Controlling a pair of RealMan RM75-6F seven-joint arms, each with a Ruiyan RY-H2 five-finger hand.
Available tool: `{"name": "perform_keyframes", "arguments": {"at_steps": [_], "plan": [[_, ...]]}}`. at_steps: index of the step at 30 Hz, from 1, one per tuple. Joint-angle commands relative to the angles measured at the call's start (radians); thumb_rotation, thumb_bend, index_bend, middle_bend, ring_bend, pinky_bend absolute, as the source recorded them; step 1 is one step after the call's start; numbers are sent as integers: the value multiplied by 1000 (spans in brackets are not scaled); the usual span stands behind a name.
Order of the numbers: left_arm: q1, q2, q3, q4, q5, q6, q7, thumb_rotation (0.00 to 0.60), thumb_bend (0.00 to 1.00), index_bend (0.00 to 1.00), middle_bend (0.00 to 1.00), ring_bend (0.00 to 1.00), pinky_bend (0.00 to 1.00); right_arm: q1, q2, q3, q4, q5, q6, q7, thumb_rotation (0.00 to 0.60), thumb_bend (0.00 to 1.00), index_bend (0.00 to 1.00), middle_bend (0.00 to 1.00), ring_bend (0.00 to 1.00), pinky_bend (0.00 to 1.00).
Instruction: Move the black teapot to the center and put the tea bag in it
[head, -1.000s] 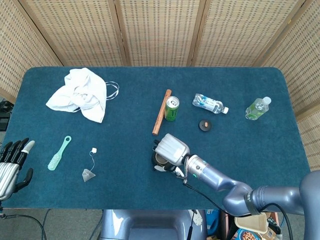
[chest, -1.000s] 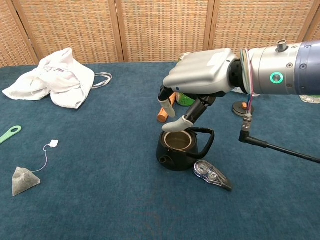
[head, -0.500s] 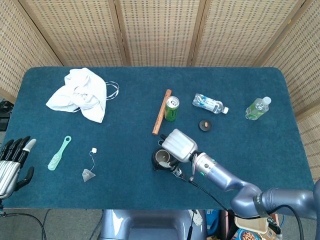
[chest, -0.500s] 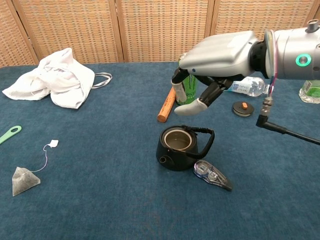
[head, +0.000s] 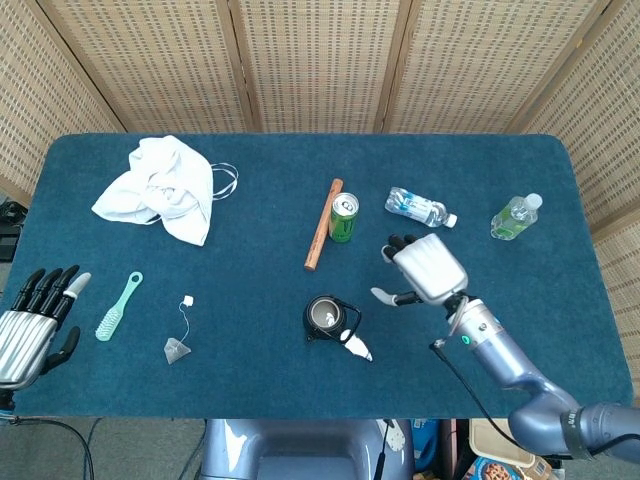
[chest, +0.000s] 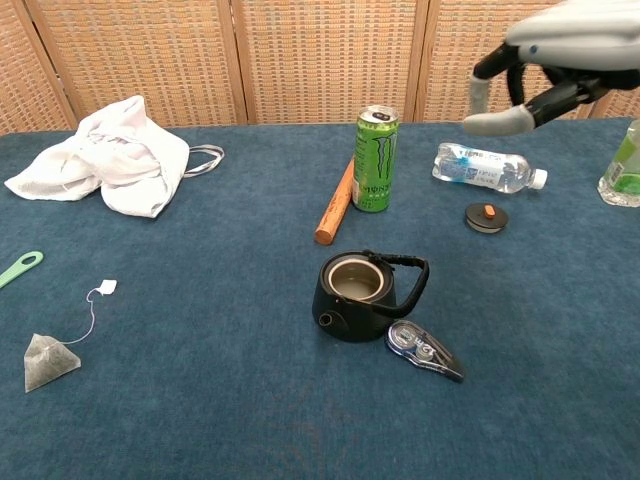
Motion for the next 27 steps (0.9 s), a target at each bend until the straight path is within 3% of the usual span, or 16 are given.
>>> {"name": "perform_keyframes", "arguments": {"at_steps": [1,11,27], "plan": [[-7,1,-2,-1,4,-7,3,600,536,0,0,0,0,-48,31,7,-1,-14,44,42,99,466,430,392,431,682],[-82,5,-6,26,63,-78,26,600,539,0,0,0,0,-209,83,-14,-27,31,165,60,98,466,430,379,409,620],[-211,10,-10,11,151,-189,50,600,539,0,0,0,0,-373,103,-32,-61,-40,281,74,99,474,430,378,408,619]]}}
